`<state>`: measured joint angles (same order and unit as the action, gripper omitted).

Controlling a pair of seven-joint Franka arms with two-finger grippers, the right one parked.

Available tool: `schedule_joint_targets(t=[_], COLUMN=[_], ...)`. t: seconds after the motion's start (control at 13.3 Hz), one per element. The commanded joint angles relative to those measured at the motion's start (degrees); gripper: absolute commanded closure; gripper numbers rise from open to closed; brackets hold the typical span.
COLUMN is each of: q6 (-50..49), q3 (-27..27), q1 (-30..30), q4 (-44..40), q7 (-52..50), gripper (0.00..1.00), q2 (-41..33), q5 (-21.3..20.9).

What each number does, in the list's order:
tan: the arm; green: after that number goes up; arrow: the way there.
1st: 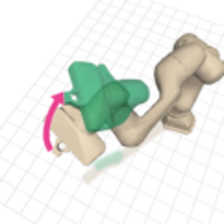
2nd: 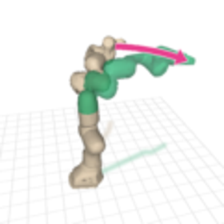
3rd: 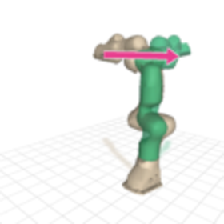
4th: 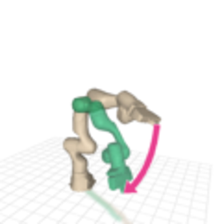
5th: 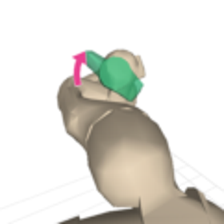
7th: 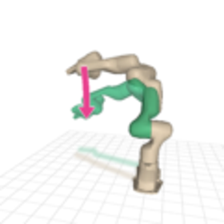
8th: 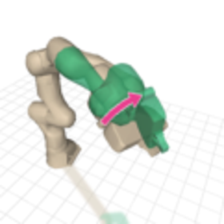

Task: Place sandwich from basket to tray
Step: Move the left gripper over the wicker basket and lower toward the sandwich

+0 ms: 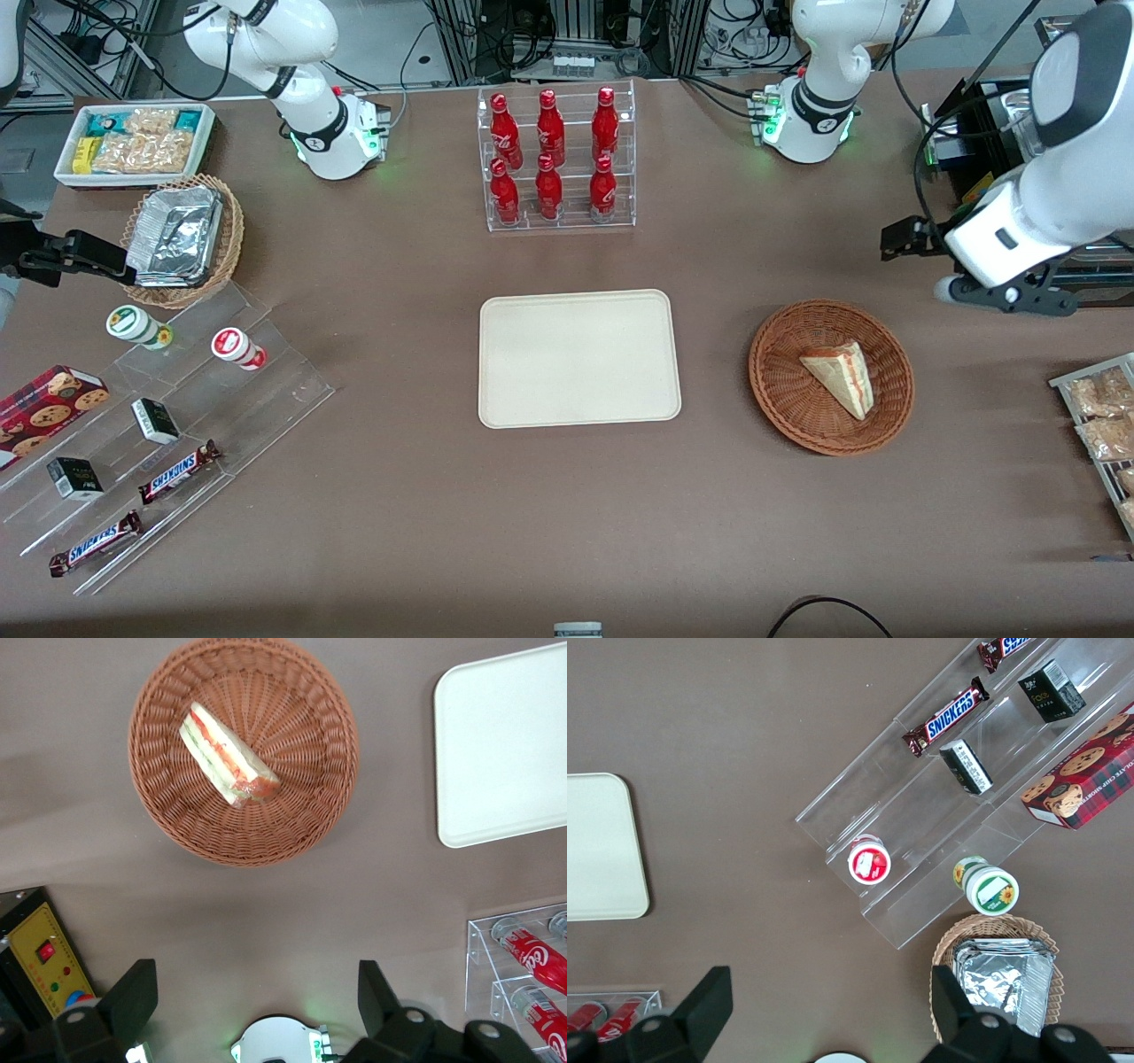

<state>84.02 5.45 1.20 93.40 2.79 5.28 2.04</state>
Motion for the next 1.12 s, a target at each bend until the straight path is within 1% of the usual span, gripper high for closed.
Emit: schedule_joint_targets(t=[0.0,0.15,0.3,0.53,0.67,0.82,1.05], q6=[3.7,7.5,11.7,18.8,25.7,31.2,38.0], q3=[0.2,0.2,0.2,0.2,0.2,-0.7,-0.9], q1=[-0.5,-0.4,-0.4,-0.3,-0.5,-0.8,-0.6], q4=[2.7,5.1,7.7,12.7,17.7,21.4,24.1], q7=[-0.9,-1.0,-1.3,-6.0,-8.6,-15.5,-33.3], gripper=[0.0,0.0,0.0,0.0,0.0,0.0,0.0], q2=[1.0,1.7,1.7,2.5,2.0,1.3,1.8], q5=[0.1,-1.2,-1.4,-4.6,-4.9,-4.0,-4.1])
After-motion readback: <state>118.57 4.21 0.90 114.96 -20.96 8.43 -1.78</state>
